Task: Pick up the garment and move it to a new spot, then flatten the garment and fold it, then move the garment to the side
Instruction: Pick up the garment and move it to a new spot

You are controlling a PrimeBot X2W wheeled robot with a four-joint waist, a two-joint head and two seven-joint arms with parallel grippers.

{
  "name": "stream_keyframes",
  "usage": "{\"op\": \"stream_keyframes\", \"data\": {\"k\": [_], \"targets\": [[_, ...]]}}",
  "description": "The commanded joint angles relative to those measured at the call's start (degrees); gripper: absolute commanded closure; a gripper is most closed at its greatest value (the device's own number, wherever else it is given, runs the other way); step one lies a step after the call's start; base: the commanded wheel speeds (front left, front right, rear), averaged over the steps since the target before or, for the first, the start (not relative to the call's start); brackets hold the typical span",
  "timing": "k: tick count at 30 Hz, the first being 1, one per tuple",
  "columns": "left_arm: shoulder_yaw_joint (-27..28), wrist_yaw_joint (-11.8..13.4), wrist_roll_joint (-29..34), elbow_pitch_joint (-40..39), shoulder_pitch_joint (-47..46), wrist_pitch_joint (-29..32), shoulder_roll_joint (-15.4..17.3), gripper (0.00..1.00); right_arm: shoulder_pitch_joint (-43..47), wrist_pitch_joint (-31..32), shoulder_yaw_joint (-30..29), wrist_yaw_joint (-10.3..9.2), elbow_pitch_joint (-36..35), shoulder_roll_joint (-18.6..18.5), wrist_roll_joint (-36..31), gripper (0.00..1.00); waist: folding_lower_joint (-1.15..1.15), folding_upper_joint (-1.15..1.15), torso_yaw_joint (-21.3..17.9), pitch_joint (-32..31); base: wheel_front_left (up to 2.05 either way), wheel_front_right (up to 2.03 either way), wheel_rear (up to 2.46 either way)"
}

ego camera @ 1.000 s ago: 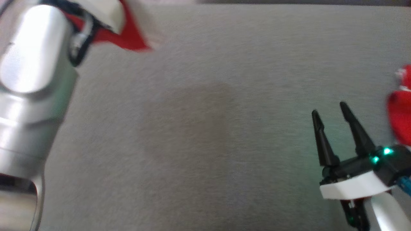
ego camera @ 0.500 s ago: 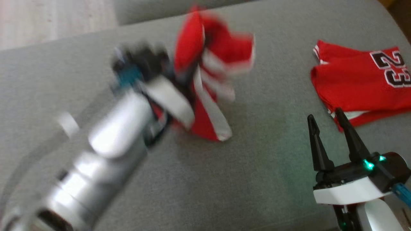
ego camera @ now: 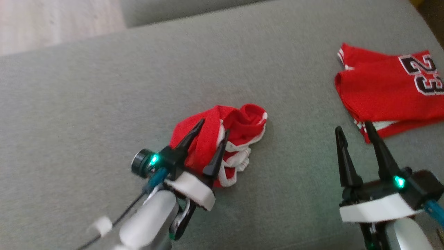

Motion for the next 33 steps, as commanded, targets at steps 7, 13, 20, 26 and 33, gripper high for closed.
{"op": "stream_keyframes", "data": {"k": [7,13,20,26,33], "targets": [[13.59,8.84,7.01,-15.57,13.40,-0.70,2.25,0.00,5.27,-0.61,-1.53,-0.04,0.68,1.85,1.66,0.00,0.00,0.00,7.50,-10.46,0.00,0.00,0.00],[22.98,13.71,10.44,-24.43,24.31,-0.70,3.35,0.00,7.41,-0.61,-5.50,-0.04,1.80,3.13,1.27,0.00,0.00,0.00,12.08,-14.64,0.00,0.00,0.00],[25.87,13.09,15.31,-28.24,35.92,-0.71,1.99,0.00,10.96,-0.61,-4.28,-0.04,3.98,3.93,-0.98,0.00,0.00,0.00,14.38,-18.44,0.00,0.00,0.00],[25.89,11.33,18.51,-27.67,39.71,-0.71,0.90,0.00,12.95,-0.61,-3.40,-0.04,4.46,4.42,-1.74,0.00,0.00,0.00,14.82,-19.50,0.00,0.00,0.00],[27.51,9.61,20.20,-27.67,39.31,-0.71,0.03,0.00,13.39,-0.61,-3.24,-0.04,4.93,4.62,-1.95,0.00,0.00,0.00,14.72,-19.91,0.00,0.00,0.00]]}}
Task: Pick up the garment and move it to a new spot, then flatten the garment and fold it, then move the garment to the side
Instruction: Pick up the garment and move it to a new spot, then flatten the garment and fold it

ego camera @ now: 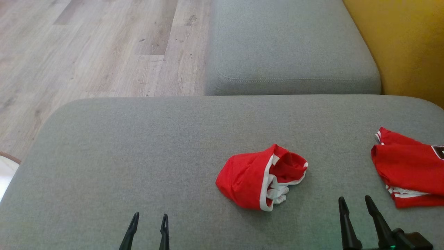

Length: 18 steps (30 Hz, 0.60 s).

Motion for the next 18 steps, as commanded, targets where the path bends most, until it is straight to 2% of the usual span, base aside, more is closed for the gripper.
{"op": "stream_keyframes", "data": {"k": [1,18], "targets": [[2.53,-0.20,0.53,-1.85,-3.46,-0.54,-0.89,0.00,-1.76,-0.62,1.37,-0.04,-1.46,-0.48,-0.53,0.00,0.01,0.00,-0.06,0.03,0.00,0.00,0.00],[4.55,-2.55,2.38,-0.99,-3.12,-0.54,-2.77,0.00,-2.05,-0.62,2.01,-0.04,-0.94,-0.39,-0.78,0.00,0.01,0.00,-0.63,0.67,0.00,0.00,0.00]]}}
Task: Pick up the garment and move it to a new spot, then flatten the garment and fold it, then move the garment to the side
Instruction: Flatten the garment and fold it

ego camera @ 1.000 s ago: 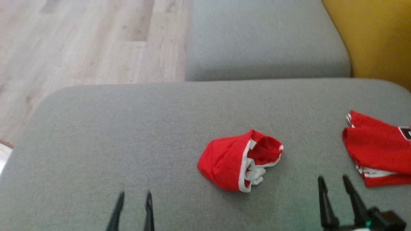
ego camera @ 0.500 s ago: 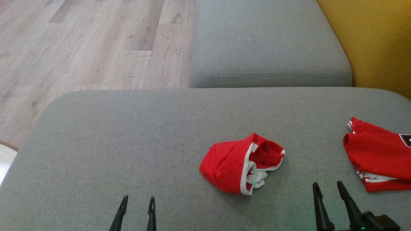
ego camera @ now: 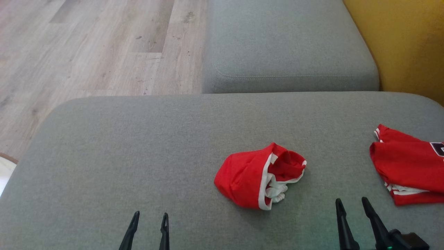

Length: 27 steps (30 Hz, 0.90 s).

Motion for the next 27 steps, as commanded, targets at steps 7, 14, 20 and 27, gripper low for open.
{"op": "stream_keyframes", "data": {"k": [7,14,20,27], "targets": [[1.54,-1.51,1.08,-0.98,-5.46,-0.53,-1.51,0.00,-2.54,-0.62,1.25,-0.04,-2.18,-0.60,-1.01,0.00,0.00,0.00,-1.30,1.68,0.00,0.00,0.00],[-3.59,-4.09,0.83,4.86,-20.22,0.26,-2.47,0.00,-4.18,-0.62,2.89,-0.04,-2.46,-1.59,-0.98,0.00,0.00,0.00,-5.00,5.33,0.00,0.00,0.00],[-15.17,-6.05,-5.39,10.19,-37.81,8.70,-2.68,0.00,-6.71,-0.62,4.74,-0.04,-2.45,-2.52,-0.97,0.00,0.00,0.00,-10.00,11.15,0.00,0.00,0.00],[-30.19,-3.67,-15.10,12.34,-54.76,18.21,-2.70,0.00,-11.52,-0.62,6.98,-0.04,-2.63,-4.20,-0.63,0.00,0.00,0.00,-13.88,18.38,0.00,0.00,0.00]]}}
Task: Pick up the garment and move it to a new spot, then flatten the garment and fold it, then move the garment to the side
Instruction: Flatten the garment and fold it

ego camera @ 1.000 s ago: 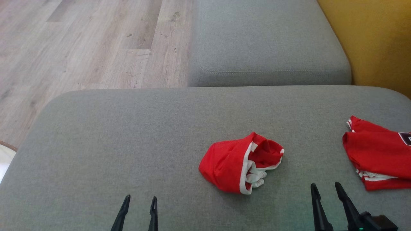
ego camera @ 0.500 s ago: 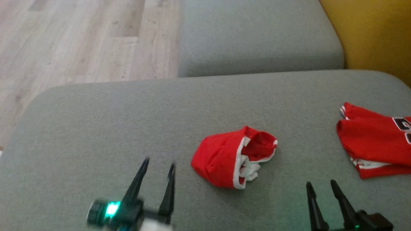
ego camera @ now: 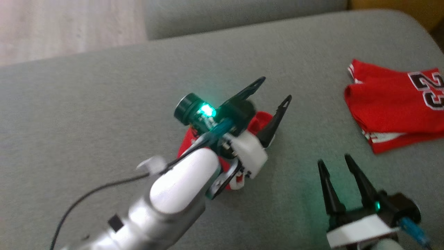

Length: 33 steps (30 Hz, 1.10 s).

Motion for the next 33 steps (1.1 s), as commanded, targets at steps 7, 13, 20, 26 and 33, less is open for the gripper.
{"op": "stream_keyframes", "data": {"k": [7,13,20,26,33], "targets": [[-9.91,4.87,-13.24,3.76,-8.32,9.38,0.11,0.00,-5.69,-0.62,3.40,-0.04,-0.73,-0.83,0.25,0.00,-0.03,0.00,-7.20,8.44,0.00,0.00,0.00],[-17.74,9.36,-18.22,12.17,-13.70,12.62,0.11,0.00,-7.48,-0.62,5.11,-0.04,0.74,-0.56,0.23,0.00,-0.03,0.00,-9.38,10.84,0.00,0.00,0.00],[-20.76,9.95,-21.11,19.45,-15.05,13.08,0.11,0.56,-8.15,-0.62,5.37,-0.04,1.48,-0.29,0.34,0.00,-0.03,0.00,-10.26,10.66,0.00,0.00,0.00],[-21.24,9.37,-24.67,20.72,-15.69,9.26,0.11,1.00,-8.48,-0.62,4.77,-0.04,1.30,-0.09,0.11,0.00,-0.03,0.00,-10.26,9.61,0.00,0.00,0.00],[-17.68,7.80,-33.34,13.23,-20.62,0.55,0.11,1.00,-6.19,-0.62,3.26,-0.04,1.64,-0.50,-0.27,0.00,-0.03,0.00,-8.49,4.05,0.00,0.00,0.00]]}}
